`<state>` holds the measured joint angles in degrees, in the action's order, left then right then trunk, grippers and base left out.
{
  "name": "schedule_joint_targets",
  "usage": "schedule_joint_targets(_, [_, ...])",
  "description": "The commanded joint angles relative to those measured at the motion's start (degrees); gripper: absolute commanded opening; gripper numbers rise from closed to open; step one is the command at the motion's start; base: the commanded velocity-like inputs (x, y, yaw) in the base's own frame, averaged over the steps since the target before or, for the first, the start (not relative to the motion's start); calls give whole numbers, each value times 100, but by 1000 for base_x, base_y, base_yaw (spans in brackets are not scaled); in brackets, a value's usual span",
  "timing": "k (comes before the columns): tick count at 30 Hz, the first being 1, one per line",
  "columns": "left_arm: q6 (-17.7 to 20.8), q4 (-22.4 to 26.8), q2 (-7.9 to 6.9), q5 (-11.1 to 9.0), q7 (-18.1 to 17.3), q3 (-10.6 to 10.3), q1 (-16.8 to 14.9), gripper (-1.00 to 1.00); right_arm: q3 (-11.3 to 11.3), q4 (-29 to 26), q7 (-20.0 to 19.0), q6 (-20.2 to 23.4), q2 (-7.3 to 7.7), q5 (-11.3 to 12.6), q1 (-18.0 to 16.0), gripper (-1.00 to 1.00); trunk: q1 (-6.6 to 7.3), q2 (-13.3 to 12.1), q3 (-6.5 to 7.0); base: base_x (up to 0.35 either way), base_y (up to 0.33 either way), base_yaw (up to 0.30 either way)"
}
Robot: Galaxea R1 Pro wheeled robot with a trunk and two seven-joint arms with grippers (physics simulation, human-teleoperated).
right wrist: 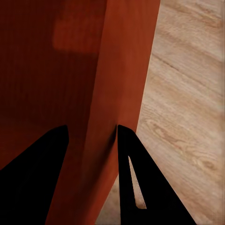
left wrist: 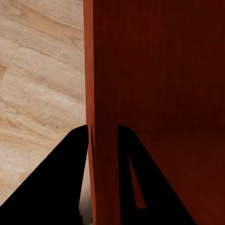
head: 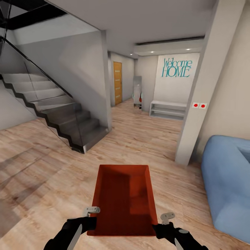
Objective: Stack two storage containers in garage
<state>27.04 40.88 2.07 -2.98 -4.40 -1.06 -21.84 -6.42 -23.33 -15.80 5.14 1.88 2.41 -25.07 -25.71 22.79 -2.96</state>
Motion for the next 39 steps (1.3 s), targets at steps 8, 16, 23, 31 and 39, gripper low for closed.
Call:
schedule_joint_targets(8, [30, 17, 4, -269, 334, 273, -10, -100, -44, -22, -184, 40, 1, 110, 2, -100, -7, 13, -13, 326, 0, -21])
schedule_joint_targets(16, [30, 16, 4, -265, 334, 273, -11, -100, -44, -22, -180, 40, 0, 103, 2, -100, -7, 13, -13, 326, 0, -172])
schedule_joint_targets(23, [30, 15, 4, -265, 334, 273, -10, -100, -44, -22, -180, 36, 2, 102, 2, -100, -7, 13, -13, 326, 0, -14])
schedule_joint_targets(31, [30, 14, 10, -265, 334, 273, -8, -100, -44, -22, -187, 31, 2, 102, 2, -100, -7, 13, -13, 326, 0, -1])
schedule_joint_targets(39, [30, 17, 11, -265, 334, 273, -10, -100, -47, -22, -178, 31, 2, 102, 2, -100, -7, 13, -13, 326, 0, 0])
